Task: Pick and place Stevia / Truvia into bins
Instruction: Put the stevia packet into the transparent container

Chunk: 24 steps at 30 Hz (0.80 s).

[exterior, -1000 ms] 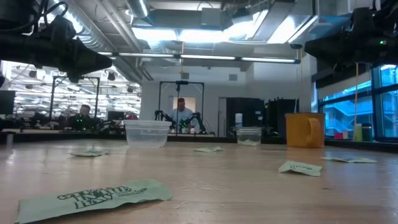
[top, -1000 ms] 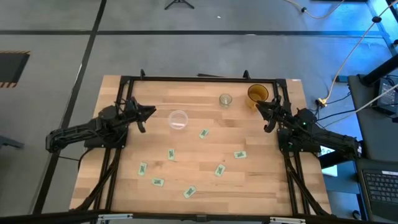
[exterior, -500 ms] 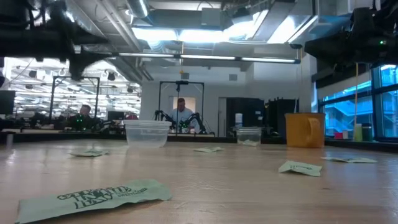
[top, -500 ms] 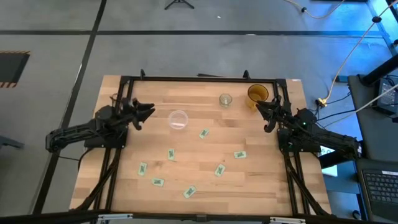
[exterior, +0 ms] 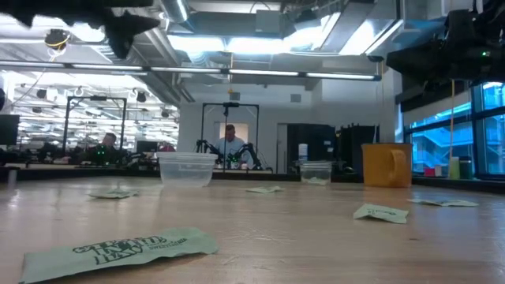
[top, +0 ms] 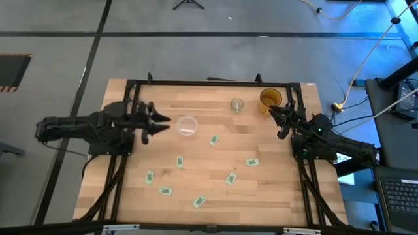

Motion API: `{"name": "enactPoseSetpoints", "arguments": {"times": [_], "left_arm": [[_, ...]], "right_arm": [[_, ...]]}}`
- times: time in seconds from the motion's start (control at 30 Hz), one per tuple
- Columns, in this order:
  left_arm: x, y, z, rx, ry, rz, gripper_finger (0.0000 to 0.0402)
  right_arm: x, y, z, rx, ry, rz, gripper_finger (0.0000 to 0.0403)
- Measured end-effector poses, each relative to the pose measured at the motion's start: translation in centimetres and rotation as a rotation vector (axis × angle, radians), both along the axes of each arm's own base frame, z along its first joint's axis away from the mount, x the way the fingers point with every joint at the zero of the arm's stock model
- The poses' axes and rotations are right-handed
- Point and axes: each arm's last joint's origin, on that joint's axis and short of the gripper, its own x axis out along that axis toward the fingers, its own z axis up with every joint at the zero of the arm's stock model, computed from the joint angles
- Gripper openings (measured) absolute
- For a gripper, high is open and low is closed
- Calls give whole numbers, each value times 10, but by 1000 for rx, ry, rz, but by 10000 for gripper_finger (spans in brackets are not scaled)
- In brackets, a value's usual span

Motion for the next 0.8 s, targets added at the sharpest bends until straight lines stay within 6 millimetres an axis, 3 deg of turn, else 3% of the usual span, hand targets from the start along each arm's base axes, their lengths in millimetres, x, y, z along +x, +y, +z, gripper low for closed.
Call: {"name": "enactPoseSetpoints", "arguments": {"times": [0.2, 0.47, 0.63, 0.8], "left_arm": [[32, -13, 2, -51, 413, -90, 166], [58, -38, -38, -228, 822, -126, 166], [72, -44, -61, -300, 944, -36, 166], [88, -49, -83, -217, 1001, -34, 166]], "right_arm": [[0, 0, 0, 1, 4, 0, 99], [1, 0, -7, 23, 70, 1, 99], [2, -1, -13, 37, 129, 0, 99], [3, -1, -15, 25, 168, -5, 99]]}}
